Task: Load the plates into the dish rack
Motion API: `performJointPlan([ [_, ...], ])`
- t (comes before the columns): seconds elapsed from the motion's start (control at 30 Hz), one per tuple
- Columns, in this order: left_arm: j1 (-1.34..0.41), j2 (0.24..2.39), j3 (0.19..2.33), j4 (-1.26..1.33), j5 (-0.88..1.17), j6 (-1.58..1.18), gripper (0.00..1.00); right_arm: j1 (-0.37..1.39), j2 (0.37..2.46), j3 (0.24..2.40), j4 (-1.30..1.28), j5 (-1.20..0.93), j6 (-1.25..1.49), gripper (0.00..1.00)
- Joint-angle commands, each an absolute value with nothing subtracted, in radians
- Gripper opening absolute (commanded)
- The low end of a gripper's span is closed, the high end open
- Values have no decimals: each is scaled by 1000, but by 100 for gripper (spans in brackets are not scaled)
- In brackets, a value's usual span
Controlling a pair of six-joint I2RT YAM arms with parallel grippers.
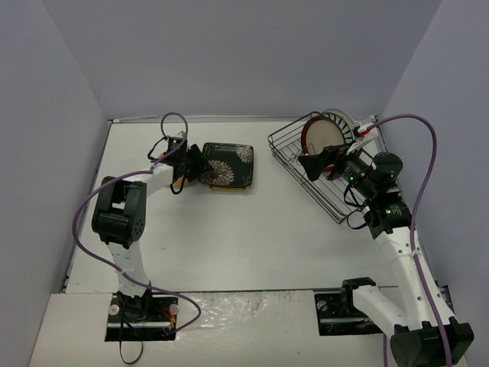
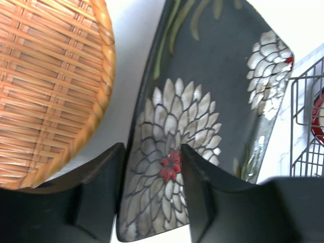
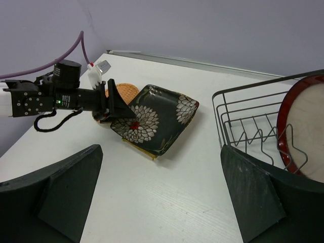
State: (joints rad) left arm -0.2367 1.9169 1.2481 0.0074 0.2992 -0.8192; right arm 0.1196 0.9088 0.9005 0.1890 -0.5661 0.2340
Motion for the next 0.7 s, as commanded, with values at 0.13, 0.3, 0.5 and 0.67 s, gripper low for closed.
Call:
performJointPlan([
  [0.13,-243,1900,1224,112,318,-861,37,126,908,914,259,-598,244,100],
  [0.3,-242,1888,1206,128,332,-865,23,127,906,908,259,-602,247,100],
  [0.5,-241,1805,1208,110,311,-850,0,132,902,916,257,-607,247,100],
  [0.67,-242,1766,1209,76,309,-851,0,139,899,916,245,-606,241,100],
])
